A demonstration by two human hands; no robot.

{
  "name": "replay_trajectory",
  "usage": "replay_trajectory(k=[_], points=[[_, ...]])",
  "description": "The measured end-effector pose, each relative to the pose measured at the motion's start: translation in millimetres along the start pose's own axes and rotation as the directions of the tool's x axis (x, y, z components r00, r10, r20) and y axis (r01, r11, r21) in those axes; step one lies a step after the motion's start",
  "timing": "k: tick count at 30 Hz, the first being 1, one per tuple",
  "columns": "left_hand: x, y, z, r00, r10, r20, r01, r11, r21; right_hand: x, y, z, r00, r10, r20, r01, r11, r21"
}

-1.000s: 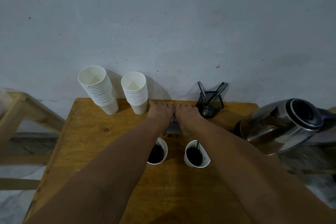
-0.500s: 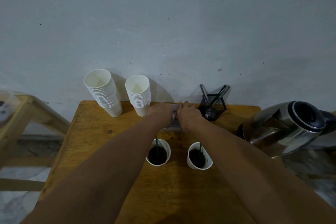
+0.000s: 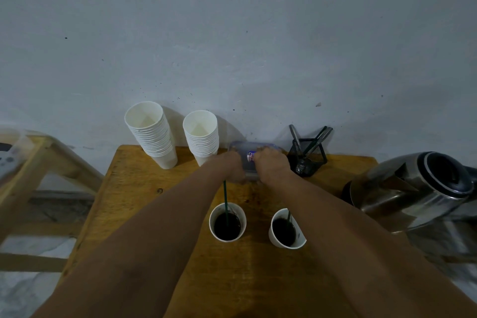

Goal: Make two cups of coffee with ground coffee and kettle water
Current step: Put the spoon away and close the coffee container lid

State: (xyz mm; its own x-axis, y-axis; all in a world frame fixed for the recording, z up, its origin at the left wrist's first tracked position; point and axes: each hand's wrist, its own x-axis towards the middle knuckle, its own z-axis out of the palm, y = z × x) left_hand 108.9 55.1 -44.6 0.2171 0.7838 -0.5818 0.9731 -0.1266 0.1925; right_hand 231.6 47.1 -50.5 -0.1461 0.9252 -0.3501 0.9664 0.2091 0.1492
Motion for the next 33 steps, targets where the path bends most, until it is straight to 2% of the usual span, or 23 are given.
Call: replay_trajectory(k=[9, 13, 19, 21, 24, 28, 33], points=[[8.1, -5.4, 5.4, 0.999, 0.016, -0.031, -0.019, 0.996, -0.093, 6.4, 9.6, 2.5, 1.0, -0.024, 0.014, 0.023, 0.995, 0.095], [5.2, -8.3, 4.2, 0.994, 0.069, -0.085, -0.083, 0.981, -0.176, 5.5, 23.7, -5.4, 0.997, -0.065, 0.032, 0.051, 0.949, 0.31], [-23.0, -13.0, -5.1, 0.968, 0.131, -0.215, -0.183, 0.952, -0.245, -19.2, 55.6, -23.9, 0.997, 0.038, 0.064, -0.07, 0.779, 0.623], [-34.9, -14.9, -5.4, 0.957, 0.139, -0.253, -0.211, 0.936, -0.282, -27.4, 66.1, -25.4, 0.991, 0.088, 0.1, -0.133, 0.698, 0.704], [-46.8, -21.5, -4.5, 0.964, 0.093, -0.25, -0.168, 0.939, -0.298, -41.8, 78.3, -23.6, 0.968, 0.169, 0.185, -0.248, 0.536, 0.807], [-60.3, -31.3, 2.8, 0.968, 0.012, -0.253, -0.103, 0.93, -0.352, -65.2, 87.8, -12.1, 0.95, 0.231, 0.21, -0.296, 0.458, 0.838], [-75.4, -51.4, 22.4, 0.954, -0.078, -0.29, -0.068, 0.885, -0.461, -97.6, 91.3, 13.7, 0.932, 0.239, 0.273, -0.344, 0.347, 0.872]])
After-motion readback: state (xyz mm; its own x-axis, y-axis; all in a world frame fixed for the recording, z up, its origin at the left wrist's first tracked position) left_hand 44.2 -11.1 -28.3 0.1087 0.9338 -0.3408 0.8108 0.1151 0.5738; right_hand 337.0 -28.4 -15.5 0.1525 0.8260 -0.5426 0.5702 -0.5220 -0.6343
